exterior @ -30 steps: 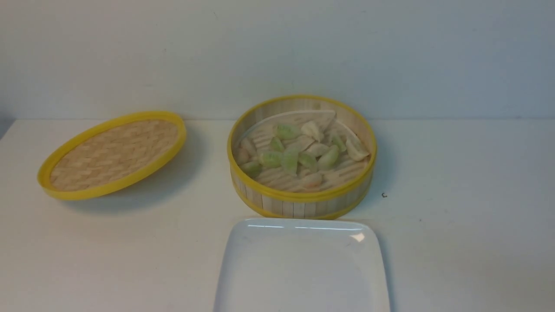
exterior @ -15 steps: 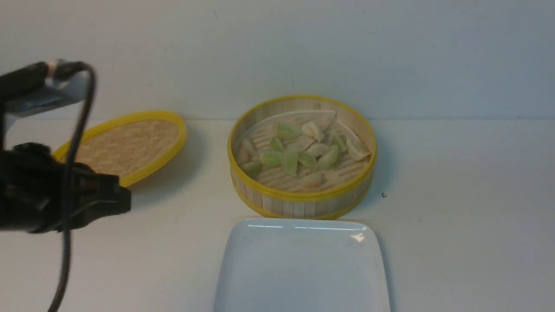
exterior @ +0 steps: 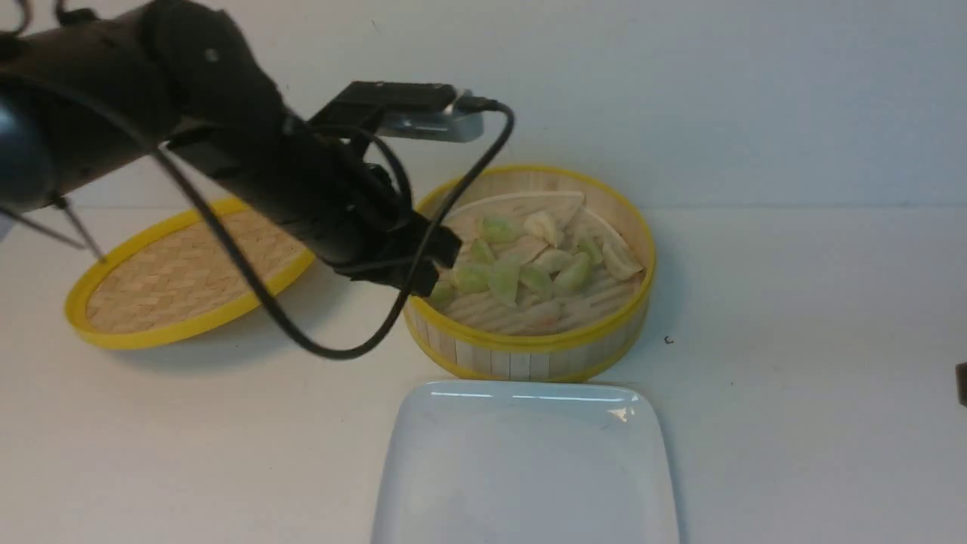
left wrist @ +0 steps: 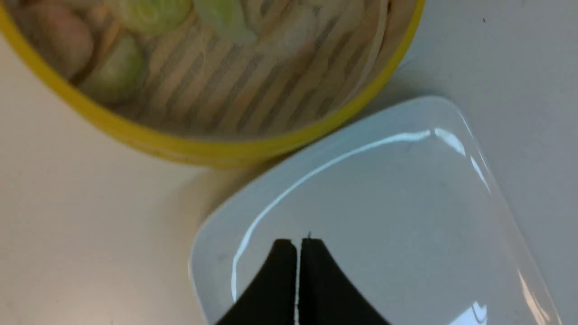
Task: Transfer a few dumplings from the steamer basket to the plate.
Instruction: Use the left arm to grab a dumpling from the steamer
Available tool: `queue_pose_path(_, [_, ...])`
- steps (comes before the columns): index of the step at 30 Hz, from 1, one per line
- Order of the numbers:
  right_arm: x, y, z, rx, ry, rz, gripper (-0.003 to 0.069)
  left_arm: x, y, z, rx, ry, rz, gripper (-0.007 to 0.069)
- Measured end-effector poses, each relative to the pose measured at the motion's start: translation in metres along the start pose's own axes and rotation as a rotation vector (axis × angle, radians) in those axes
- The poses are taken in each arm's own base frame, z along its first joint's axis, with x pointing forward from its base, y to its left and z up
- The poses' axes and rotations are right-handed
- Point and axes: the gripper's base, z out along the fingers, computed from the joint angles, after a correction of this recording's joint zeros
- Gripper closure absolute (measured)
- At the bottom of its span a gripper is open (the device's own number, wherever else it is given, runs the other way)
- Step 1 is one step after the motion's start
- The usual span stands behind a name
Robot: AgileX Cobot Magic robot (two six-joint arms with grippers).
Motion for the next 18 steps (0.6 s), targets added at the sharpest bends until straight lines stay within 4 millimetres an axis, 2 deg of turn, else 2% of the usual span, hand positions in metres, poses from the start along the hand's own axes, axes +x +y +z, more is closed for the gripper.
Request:
queue_pose_path(5, [0.002,0.002,0.0,-0.017,0.017,0.008,0.0673,-0.029,0.011,0.039,-0.011,0.003,0.021,0.0629])
queue_pose_path(9, [0.001,0.003,0.0,-0.029,0.016,0.015,0.0673,-0.041,0.024,0.068,-0.04,0.009,0.035,0.0592])
queue_pose_path(12, [0.001,0.003,0.0,-0.036,0.016,0.02,0.0673,-0.045,0.031,0.085,-0.054,0.013,0.038,0.0541])
queue_pose_path(14, [0.001,0.003,0.0,-0.036,0.016,0.02,0.0673,-0.048,0.038,0.102,-0.063,0.023,0.039,0.0463])
queue_pose_path(18, [0.001,0.003,0.0,-0.036,0.016,0.02,0.0673,-0.049,0.043,0.124,-0.061,0.034,0.033,0.0329])
